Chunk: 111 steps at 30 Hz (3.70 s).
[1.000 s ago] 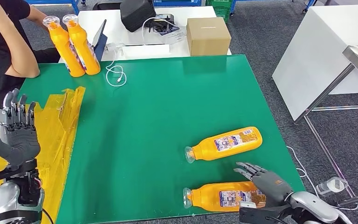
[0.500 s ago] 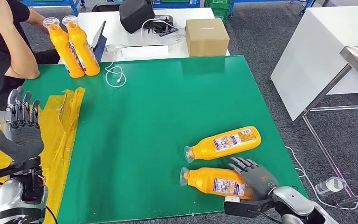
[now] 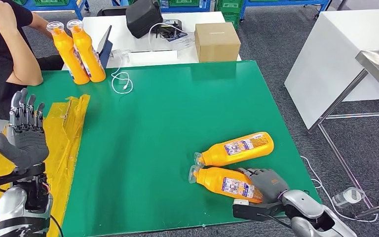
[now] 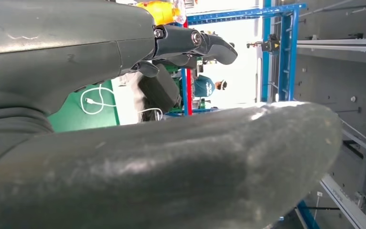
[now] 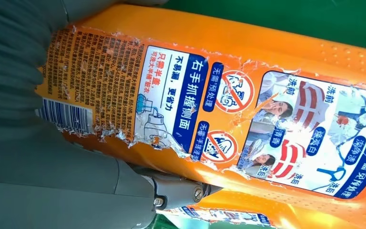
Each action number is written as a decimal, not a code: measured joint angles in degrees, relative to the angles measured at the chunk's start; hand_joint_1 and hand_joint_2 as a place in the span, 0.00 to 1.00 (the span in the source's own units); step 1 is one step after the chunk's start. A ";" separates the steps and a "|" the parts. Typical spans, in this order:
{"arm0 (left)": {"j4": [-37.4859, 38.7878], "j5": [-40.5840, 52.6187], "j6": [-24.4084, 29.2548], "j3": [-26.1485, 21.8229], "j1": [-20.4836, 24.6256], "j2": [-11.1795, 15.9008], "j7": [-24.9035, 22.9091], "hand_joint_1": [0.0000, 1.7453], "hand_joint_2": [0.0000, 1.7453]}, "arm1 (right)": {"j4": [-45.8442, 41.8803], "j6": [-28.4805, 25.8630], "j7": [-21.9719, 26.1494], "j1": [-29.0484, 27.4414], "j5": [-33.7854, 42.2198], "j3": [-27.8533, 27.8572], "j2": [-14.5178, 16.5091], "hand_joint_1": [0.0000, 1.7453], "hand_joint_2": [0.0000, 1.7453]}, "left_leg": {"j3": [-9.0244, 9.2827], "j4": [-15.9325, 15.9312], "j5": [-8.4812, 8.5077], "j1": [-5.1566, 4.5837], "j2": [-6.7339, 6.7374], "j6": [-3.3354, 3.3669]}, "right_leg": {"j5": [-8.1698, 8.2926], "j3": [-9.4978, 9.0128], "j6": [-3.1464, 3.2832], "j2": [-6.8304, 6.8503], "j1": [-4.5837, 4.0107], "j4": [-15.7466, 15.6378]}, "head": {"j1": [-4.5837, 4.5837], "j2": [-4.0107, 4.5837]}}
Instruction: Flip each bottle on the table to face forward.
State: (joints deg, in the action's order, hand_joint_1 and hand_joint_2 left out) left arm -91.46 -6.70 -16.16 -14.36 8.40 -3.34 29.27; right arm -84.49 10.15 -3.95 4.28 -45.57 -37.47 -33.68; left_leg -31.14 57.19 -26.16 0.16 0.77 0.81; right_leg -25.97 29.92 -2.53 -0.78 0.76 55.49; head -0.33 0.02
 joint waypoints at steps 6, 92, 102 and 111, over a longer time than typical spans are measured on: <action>0.16 -0.01 0.01 0.01 0.06 0.00 -0.05 0.00 0.00 | 0.31 0.00 0.01 0.18 0.01 -0.03 0.24 1.00 1.00 | 0.05 0.00 0.00 0.00 0.04 0.00 | 0.00 -0.04 0.00 -0.05 -0.01 -0.01 | 0.01 0.00; -3.99 -5.31 -3.95 21.61 -8.08 -3.02 -6.42 0.00 1.00 | 14.25 -11.69 7.62 23.41 20.84 -14.33 47.33 1.00 1.00 | -1.72 0.02 0.51 0.10 -0.67 -0.07 | 0.23 0.85 0.03 0.56 -0.04 0.14 | -0.01 0.00; -3.99 -6.50 -3.72 20.81 -8.68 -2.99 -6.91 0.00 1.00 | 17.41 -13.64 8.19 20.93 17.11 -14.52 45.49 1.00 1.00 | -1.76 0.03 0.50 0.10 -0.66 -0.07 | 0.23 0.92 0.03 0.56 -0.03 0.13 | -0.01 0.00; -3.99 -6.50 -3.55 20.75 -9.40 -2.97 -7.12 0.00 1.00 | 17.87 -13.94 8.37 19.48 15.62 -14.47 44.48 1.00 1.00 | -1.77 0.03 0.50 0.10 -0.65 -0.07 | 0.23 0.94 0.03 0.56 -0.04 0.13 | -0.01 0.00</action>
State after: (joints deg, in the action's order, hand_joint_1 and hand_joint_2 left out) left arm -95.45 -13.20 -19.70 6.39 -1.00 -6.32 22.15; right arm -66.62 -3.79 4.42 23.76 -29.95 -51.95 10.80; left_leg -32.92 57.21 -25.66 0.26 0.12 0.74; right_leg -25.74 30.86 -2.50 -0.22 0.72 55.62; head -0.34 0.02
